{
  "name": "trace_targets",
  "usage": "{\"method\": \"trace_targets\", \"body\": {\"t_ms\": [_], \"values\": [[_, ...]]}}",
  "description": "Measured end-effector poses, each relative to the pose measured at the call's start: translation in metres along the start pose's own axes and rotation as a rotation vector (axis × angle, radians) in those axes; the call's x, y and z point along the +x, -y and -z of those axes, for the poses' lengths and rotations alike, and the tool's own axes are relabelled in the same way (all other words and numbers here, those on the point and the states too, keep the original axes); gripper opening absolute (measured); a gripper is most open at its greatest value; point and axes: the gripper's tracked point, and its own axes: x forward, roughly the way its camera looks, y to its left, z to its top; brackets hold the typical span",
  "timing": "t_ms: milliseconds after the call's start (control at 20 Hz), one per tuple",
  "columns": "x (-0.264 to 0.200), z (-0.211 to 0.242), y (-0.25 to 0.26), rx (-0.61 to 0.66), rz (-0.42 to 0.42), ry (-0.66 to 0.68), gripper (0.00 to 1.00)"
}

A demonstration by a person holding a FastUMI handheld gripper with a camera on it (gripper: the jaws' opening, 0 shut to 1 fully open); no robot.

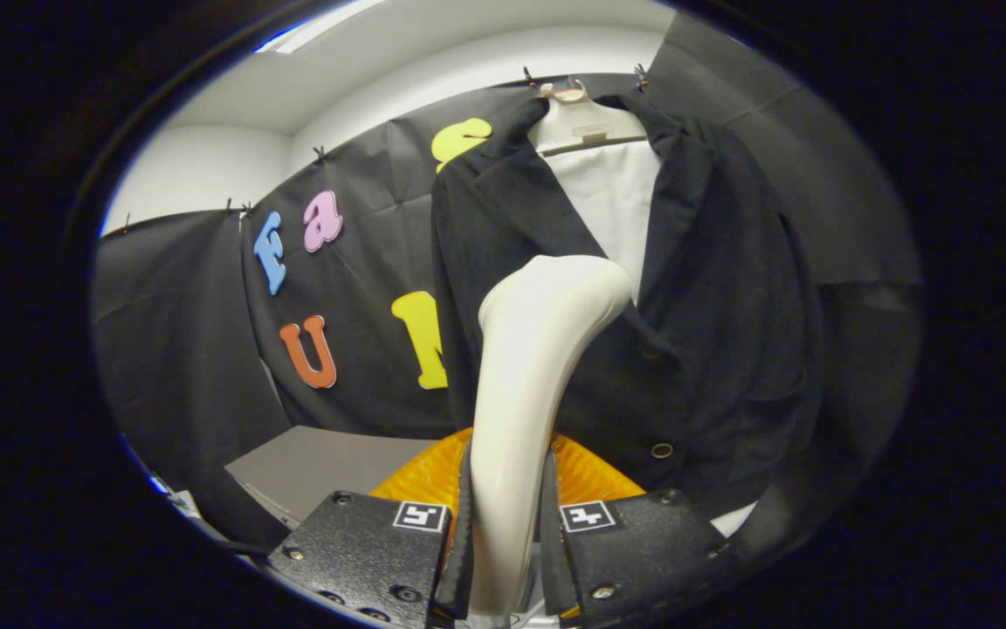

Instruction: Iron the clothes twice with a garment steamer, once on the left side and once on the right side.

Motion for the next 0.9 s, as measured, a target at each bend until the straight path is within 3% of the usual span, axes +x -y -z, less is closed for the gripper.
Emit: {"method": "trace_targets", "body": {"t_ms": [900], "values": [[-0.007, 0.123, 0.036, 0.129, 0.093, -0.218, 0.34]]}}
